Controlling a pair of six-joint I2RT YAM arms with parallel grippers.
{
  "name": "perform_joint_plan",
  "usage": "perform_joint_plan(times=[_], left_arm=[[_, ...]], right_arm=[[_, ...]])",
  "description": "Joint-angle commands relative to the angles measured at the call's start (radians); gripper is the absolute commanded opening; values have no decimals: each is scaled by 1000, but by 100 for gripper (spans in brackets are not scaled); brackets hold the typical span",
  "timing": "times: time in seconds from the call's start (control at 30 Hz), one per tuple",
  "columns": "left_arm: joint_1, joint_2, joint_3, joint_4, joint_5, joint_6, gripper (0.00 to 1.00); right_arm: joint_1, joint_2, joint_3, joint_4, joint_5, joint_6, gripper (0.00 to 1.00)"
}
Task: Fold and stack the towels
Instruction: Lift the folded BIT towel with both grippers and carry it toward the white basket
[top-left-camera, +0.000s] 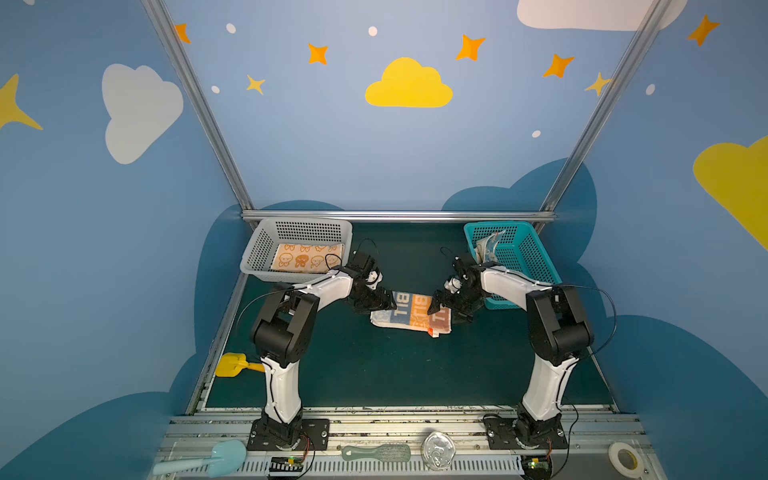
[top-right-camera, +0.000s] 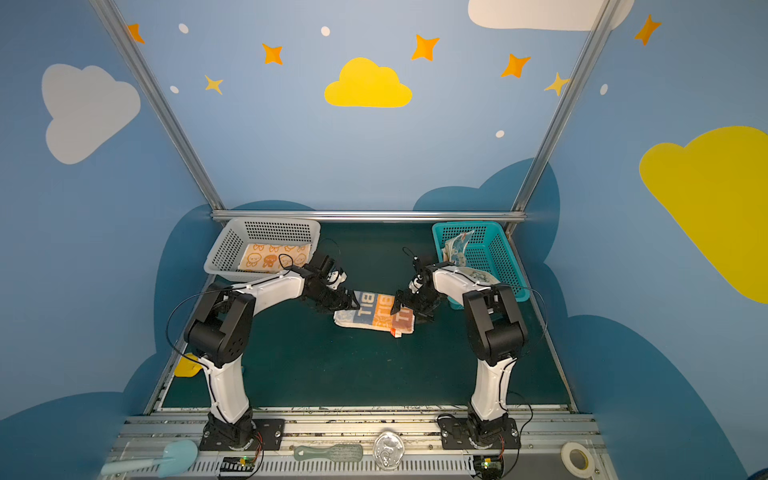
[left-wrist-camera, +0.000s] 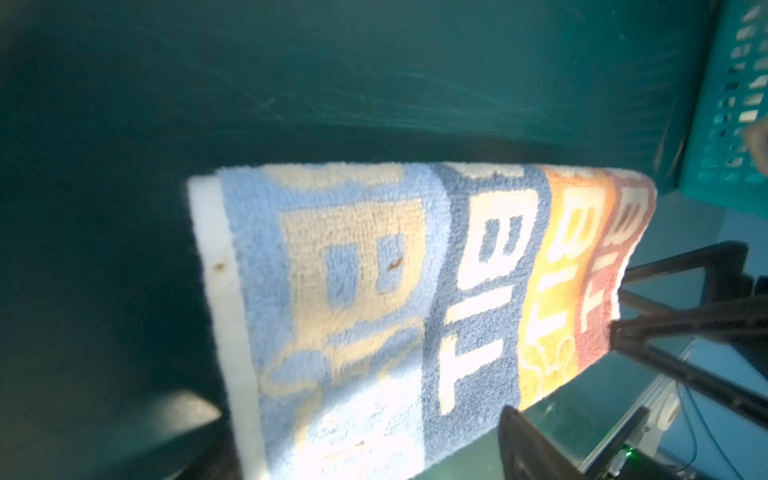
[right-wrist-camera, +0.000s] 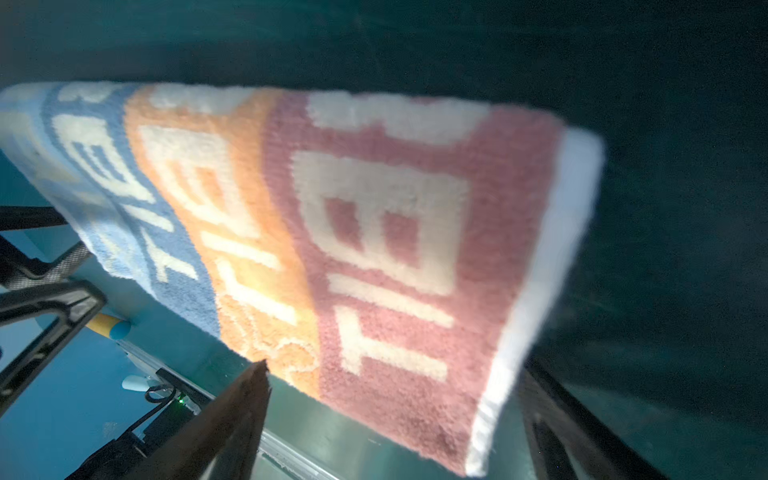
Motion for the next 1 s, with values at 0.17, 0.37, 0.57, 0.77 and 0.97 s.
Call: perform_joint_plan(times=[0.17, 0.37, 0.57, 0.77, 0.97], left_arm=[[-19, 54, -13, -15, -10, 16, 50], [-32, 32, -17, 13, -43, 5, 24], [-32, 15, 81, -98, -95, 53, 6], [-13, 29, 268, -308, -176, 167, 3], [23, 91, 532, -575, -315, 321, 3]], right_arm=[[26, 67, -2, 65, -56, 41, 92], [37, 70, 7, 66, -71, 49, 92], [44, 58, 19, 54, -77, 49, 92], [48, 54, 94, -16, -64, 13, 92], [58, 51, 238, -99, -25, -17, 92]])
